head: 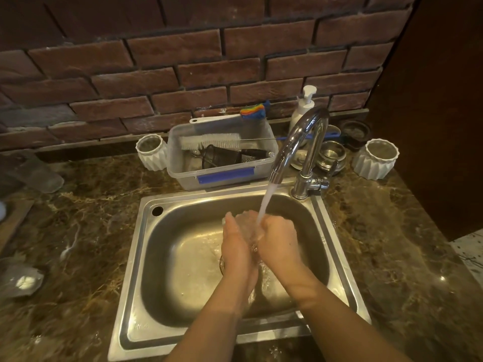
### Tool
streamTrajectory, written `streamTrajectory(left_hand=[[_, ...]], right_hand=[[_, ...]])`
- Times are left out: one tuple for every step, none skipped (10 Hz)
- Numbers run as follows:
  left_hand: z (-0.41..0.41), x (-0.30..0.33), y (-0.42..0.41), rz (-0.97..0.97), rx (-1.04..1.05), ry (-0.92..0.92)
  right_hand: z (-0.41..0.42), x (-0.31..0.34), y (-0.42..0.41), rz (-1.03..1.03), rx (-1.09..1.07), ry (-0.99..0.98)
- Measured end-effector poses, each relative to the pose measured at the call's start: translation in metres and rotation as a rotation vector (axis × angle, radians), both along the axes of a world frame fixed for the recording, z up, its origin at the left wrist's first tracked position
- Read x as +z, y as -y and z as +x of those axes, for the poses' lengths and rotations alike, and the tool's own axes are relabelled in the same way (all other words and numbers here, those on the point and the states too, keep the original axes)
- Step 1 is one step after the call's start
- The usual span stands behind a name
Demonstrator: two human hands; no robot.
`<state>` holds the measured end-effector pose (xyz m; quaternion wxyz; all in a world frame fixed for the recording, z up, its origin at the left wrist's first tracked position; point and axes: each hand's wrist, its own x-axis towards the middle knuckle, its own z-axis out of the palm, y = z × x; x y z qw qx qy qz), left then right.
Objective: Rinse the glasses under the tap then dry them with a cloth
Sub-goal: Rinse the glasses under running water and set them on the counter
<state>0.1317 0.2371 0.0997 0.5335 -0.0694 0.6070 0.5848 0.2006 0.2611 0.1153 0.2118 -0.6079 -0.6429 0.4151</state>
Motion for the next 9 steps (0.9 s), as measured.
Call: streamTrajectory(left_hand=[[0.0,0.005,-0.006,-0.033,-0.115,-0.039],[0.002,0.005,-0.006,-0.057,-0.113,-0.016],[0.006,0.009,-0.006,0.001,-0.072,0.014],[0.007,0.014,-0.008,0.066,-0.074,0.013],[-0.003,0.018,-0.008,0.041,-0.132,0.017],[-0.006,0.023,-0.008,-0.045,-0.288,-0.044],[-0.002,0.026,-0.007,-0.053,-0.231,0.033],[-0.001,0.02,-0.011,-0.039,-0.189,0.006],[0.003,0.018,-0.011,-0.017,-0.112,-0.026]], right_hand=[[-0.002,-0.007,-0.002,0.251,0.299,0.341],[0.007,-0.024,-0.004,0.467,0.417,0.272],[0.006,-0.017,0.0,0.312,0.134,-0.021],[0.002,-0.008,-0.007,-0.044,-0.331,-0.391],[0.005,-0.001,-0.01,-0.022,-0.232,-0.354],[-0.017,-0.006,0.0,0.085,0.122,0.437],[-0.024,-0.029,0.0,0.192,0.509,0.926],[-0.017,-0.018,-0.007,0.099,0.007,0.068],[0.0,0.001,0.003,-0.034,-0.351,-0.286]])
